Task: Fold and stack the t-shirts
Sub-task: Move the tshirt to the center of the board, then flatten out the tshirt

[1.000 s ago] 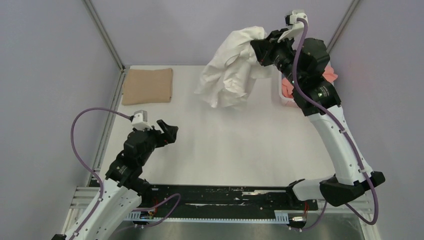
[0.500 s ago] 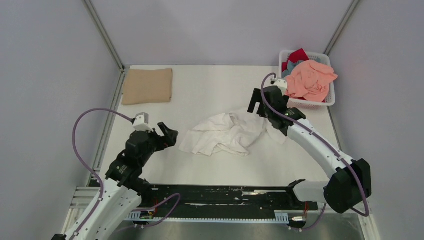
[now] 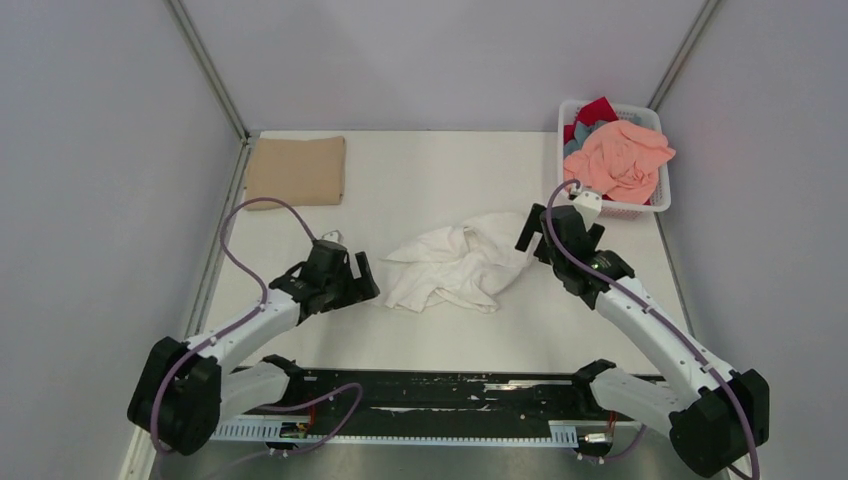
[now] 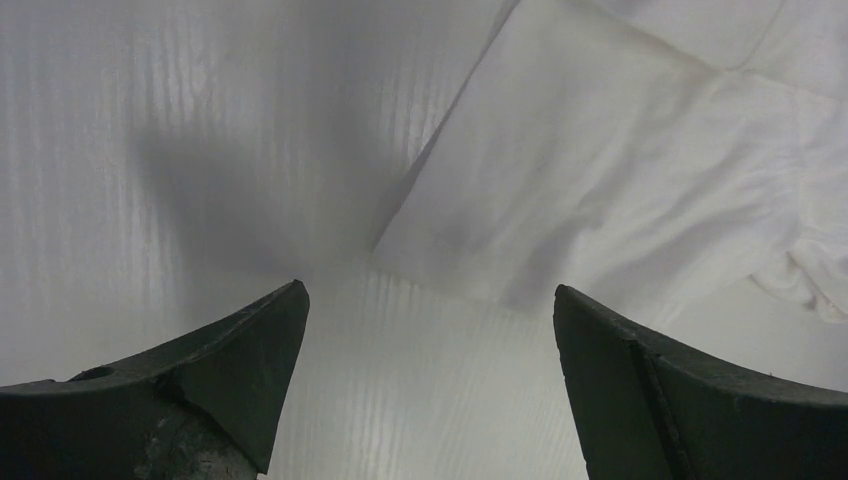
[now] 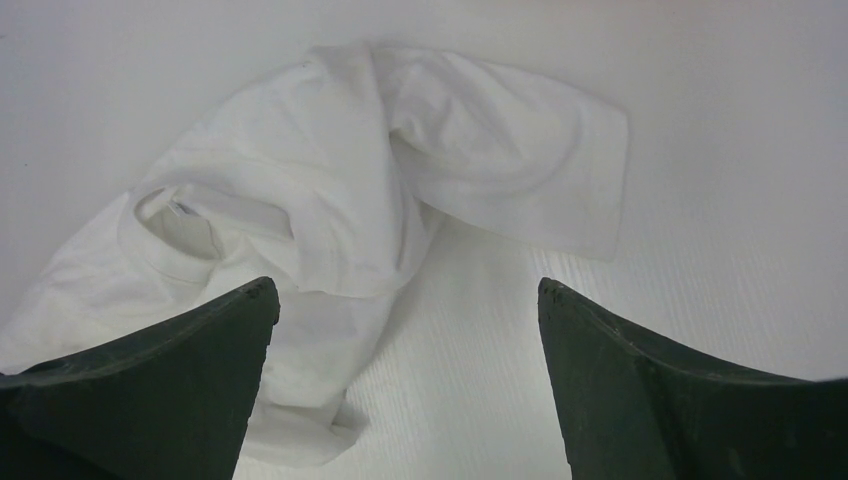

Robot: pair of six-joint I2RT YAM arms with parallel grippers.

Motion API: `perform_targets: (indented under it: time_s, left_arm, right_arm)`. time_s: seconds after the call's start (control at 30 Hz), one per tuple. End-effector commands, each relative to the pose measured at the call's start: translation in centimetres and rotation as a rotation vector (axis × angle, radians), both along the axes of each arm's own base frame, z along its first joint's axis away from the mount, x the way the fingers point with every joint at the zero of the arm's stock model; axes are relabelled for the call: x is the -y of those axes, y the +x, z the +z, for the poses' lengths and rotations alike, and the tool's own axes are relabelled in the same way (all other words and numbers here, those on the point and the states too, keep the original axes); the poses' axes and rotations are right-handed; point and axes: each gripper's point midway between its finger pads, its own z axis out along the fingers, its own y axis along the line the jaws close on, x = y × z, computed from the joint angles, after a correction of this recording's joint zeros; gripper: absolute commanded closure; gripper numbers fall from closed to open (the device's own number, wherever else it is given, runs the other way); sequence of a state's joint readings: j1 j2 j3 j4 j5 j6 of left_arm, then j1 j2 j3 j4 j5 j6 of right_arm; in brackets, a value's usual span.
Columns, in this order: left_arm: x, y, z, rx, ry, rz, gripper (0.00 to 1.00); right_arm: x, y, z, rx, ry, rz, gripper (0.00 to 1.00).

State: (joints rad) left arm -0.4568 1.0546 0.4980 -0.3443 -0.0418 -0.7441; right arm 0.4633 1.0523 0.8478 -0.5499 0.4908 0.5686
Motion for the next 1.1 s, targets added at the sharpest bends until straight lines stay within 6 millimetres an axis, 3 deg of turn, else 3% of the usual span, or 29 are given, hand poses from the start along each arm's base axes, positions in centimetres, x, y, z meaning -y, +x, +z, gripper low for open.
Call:
perform_targets:
  time_s: [0.0, 0.1, 0.2, 0.33, 0.47, 0.53, 0.6, 0.83, 1.07]
  left_arm:
    - [2.3, 3.0, 0.5, 0.019, -0.064, 0.005, 0.00]
    - [3.2, 3.4, -1.4, -0.052, -0.066, -0.006, 0.00]
    - [4.3, 4.1, -2.1, -0.080, -0.077, -0.021, 0.04]
    - [5.1, 4.7, -3.0, -0.108, -0.050, -0.036, 0.19]
    - [5.3, 5.4, -3.4, -0.115, -0.014, -0.034, 0.49]
    - [4.7, 5.9, -3.4, -0.101, 0.024, -0.018, 0.80]
    - [4.0, 6.4, -3.0, -0.080, 0.062, 0.001, 0.99]
    - [2.1, 8.0, 0.5, 0.065, 0.133, 0.047, 1.00]
    - [-0.9, 7.5, 3.7, 0.177, 0.194, 0.128, 1.00]
  right_arm:
    - [0.2, -0.9, -0.2, 0.022, 0.041, -0.012, 0.00]
    - [0.4, -1.2, -0.2, 0.030, 0.044, -0.012, 0.00]
    - [0.7, -1.3, -0.2, 0.038, 0.039, -0.018, 0.00]
    - [1.0, -1.5, -0.3, 0.043, 0.027, -0.021, 0.00]
    - [0.9, -1.5, -0.8, 0.035, 0.010, 0.000, 0.00]
    - [0.8, -1.6, -1.4, 0.018, 0.009, 0.008, 0.00]
    - [0.5, -1.5, -2.0, -0.001, 0.007, 0.022, 0.00]
    - [0.8, -0.4, -3.5, -0.057, 0.064, -0.045, 0.00]
    - [4.6, 0.1, -5.2, -0.124, 0.126, -0.146, 0.00]
